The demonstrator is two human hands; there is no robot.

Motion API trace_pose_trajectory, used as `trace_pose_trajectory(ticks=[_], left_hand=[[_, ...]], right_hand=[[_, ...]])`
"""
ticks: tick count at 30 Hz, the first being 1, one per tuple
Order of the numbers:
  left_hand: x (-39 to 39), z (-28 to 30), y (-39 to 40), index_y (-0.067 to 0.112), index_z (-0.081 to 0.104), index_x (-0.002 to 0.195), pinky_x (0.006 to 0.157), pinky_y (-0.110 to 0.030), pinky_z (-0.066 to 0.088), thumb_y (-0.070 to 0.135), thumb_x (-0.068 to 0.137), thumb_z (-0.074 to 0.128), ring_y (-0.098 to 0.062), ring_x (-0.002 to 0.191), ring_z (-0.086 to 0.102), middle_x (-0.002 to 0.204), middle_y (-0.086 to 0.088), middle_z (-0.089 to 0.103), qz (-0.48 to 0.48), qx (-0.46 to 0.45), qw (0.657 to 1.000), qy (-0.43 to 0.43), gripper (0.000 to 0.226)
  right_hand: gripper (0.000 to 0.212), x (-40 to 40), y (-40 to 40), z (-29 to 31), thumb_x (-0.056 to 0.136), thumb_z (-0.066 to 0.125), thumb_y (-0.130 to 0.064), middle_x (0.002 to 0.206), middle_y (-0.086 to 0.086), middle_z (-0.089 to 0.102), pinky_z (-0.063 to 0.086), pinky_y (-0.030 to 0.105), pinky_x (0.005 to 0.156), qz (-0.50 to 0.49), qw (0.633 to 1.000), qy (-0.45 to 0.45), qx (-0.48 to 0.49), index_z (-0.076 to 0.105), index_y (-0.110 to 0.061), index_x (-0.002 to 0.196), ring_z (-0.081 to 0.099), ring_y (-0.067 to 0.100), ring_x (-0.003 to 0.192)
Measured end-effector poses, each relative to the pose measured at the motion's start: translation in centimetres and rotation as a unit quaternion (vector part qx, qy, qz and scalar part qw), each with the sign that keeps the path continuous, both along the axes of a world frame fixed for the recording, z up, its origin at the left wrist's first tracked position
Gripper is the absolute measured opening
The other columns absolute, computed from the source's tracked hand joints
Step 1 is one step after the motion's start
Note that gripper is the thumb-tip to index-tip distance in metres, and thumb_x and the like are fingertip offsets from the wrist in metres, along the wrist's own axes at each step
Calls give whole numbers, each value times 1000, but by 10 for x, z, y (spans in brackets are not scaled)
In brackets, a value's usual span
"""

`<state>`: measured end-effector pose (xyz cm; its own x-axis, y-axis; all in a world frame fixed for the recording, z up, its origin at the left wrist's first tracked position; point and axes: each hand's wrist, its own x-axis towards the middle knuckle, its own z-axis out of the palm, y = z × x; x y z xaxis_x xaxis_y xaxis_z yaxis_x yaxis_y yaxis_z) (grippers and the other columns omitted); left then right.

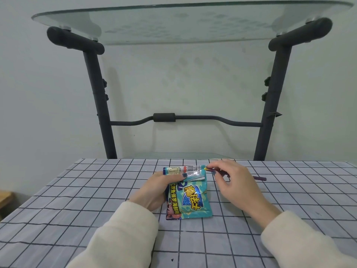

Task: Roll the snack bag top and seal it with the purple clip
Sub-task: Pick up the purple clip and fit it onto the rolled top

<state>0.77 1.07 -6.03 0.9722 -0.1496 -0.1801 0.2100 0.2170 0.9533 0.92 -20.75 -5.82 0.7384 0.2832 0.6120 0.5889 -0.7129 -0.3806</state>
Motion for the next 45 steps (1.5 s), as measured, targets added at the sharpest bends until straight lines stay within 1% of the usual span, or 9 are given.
trace_pose_trajectory(ticks=[6,11,16,22,26,32,36,41,45], left_hand=[[1,-2,0,-2,63,98,72,-40,61,4,79,69,-29,73,73,87,-19,77,-4,4,1000,-5,20],[0,-3,0,-1,65,99,68,-37,61,5,79,70,-28,74,73,88,-19,76,-14,2,1000,-15,22],[-1,-3,-1,0,69,95,63,-33,60,4,80,68,-27,71,73,86,-19,76,-17,2,999,-27,15],[-2,-2,0,-5,65,101,64,-34,60,3,81,67,-26,70,73,84,-18,76,-14,17,999,-29,22],[-2,-1,0,-7,62,105,73,-39,59,4,80,68,-29,75,71,92,-22,74,-11,21,999,-26,27],[-1,-3,2,-4,65,96,72,-38,59,4,81,68,-28,72,71,85,-20,75,-17,41,998,-35,17],[0,-5,2,0,67,90,64,-34,60,4,81,68,-25,67,72,80,-17,76,-18,53,997,-45,10],[1,-7,3,-2,67,96,67,-36,60,4,80,69,-27,69,72,84,-20,75,-10,52,997,-48,17],[3,-9,3,-2,67,97,67,-37,60,5,80,69,-28,70,72,85,-20,76,2,59,997,-46,19]], right_hand=[[27,-1,0,1,88,55,-15,100,-13,66,46,14,75,0,1000,-7,-11,65,-27,110,57,5,89],[26,-2,-1,2,88,55,-15,98,-14,65,47,15,74,6,1000,-6,-7,66,-27,109,57,6,89],[26,-2,-2,4,87,56,-13,95,-13,66,52,26,76,15,1000,-8,0,68,-25,106,58,6,87],[26,-3,-2,5,86,58,-10,94,-12,67,52,31,79,34,999,-19,13,69,-24,104,59,8,89],[27,-3,-3,7,86,58,-8,94,-14,66,51,27,80,44,999,-21,19,69,-25,104,58,6,92],[28,-2,-4,7,85,59,-8,95,-17,65,45,18,81,50,999,-17,10,69,-27,103,55,4,94],[28,-3,-4,7,84,60,-8,92,-20,63,45,14,79,57,998,-10,8,70,-28,102,55,1,92],[28,0,-6,6,84,60,-10,89,-18,65,43,9,71,59,998,13,3,70,-30,101,57,0,85],[25,3,-5,5,84,62,-11,89,-14,69,44,12,69,69,996,53,15,72,-28,99,60,2,83]])
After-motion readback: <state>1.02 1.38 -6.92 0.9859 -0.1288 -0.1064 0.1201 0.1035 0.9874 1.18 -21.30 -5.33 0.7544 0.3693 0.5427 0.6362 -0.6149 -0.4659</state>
